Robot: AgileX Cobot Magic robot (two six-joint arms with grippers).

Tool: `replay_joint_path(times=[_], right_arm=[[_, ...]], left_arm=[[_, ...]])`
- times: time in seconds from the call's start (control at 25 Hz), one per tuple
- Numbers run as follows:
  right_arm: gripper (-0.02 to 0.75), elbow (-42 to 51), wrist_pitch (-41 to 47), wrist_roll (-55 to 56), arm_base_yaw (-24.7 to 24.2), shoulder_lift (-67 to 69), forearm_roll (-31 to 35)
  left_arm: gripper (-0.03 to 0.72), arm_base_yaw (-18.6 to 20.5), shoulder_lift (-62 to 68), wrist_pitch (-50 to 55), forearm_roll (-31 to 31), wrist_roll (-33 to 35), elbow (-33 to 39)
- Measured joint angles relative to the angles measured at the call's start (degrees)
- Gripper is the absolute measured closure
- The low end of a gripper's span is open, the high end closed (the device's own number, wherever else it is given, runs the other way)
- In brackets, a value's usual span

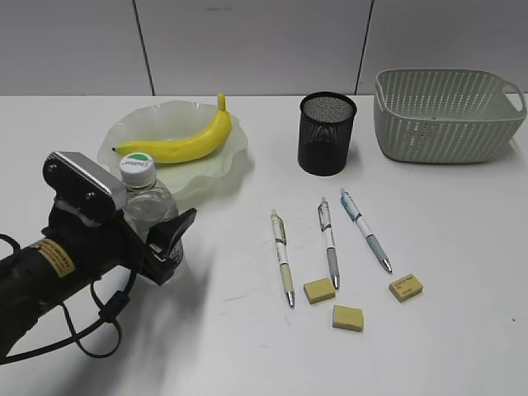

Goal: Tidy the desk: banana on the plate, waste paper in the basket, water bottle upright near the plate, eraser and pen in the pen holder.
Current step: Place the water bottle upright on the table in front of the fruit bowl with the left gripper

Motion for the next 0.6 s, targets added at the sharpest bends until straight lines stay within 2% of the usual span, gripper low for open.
replay_joint_path(times=[0.24,0.6], right_arm=[[0.440,0.00,0.00,0.00,0.00,0.00,0.00],[0.440,0.00,0.00,0.00,0.00,0.00,0.00]], left_arm=[[0.088,0.00,-2.90,0.97,-0.43,-2.20,1.32],[0.099,0.00,-22.29,3.84,-0.92,-2.31,1.90]])
